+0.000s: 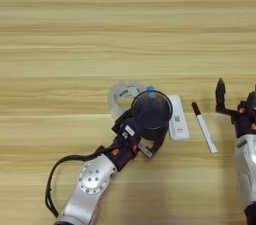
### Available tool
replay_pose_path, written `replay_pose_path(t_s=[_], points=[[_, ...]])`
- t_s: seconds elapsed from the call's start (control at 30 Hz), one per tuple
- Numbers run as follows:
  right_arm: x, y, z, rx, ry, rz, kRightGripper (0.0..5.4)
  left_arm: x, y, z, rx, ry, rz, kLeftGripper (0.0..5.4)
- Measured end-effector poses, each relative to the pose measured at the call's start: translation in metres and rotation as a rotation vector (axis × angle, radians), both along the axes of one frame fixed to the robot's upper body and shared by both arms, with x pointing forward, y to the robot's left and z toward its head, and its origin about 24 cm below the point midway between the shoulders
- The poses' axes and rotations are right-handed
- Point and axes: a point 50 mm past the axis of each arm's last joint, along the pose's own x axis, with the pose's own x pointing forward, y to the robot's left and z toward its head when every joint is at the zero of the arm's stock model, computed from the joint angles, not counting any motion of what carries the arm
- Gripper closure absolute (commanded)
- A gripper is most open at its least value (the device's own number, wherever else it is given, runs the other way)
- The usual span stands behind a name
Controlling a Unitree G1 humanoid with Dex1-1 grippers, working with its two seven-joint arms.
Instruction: Move the objects on the table
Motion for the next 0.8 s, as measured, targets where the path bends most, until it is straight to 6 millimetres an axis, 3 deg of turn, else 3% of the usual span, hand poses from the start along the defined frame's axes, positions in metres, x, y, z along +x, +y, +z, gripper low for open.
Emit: replay_pose_path(t_s=[0.23,0.53,0.8], points=[[0.0,0.0,0.0,0.0,0.001,0.0,0.0,0.0,0.004,0.016,-0.037,-0.046,0.02,0.81],[0.0,0.0,0.0,0.0,0.002,0.001,0.0,0.01,0.034,0.034,-0.046,-0.1,0.145,0.81],[0.0,0.0,-0.001,-0.001,0.003,0.001,0.0,0.022,0.073,0.042,-0.012,-0.129,0.33,0.81]])
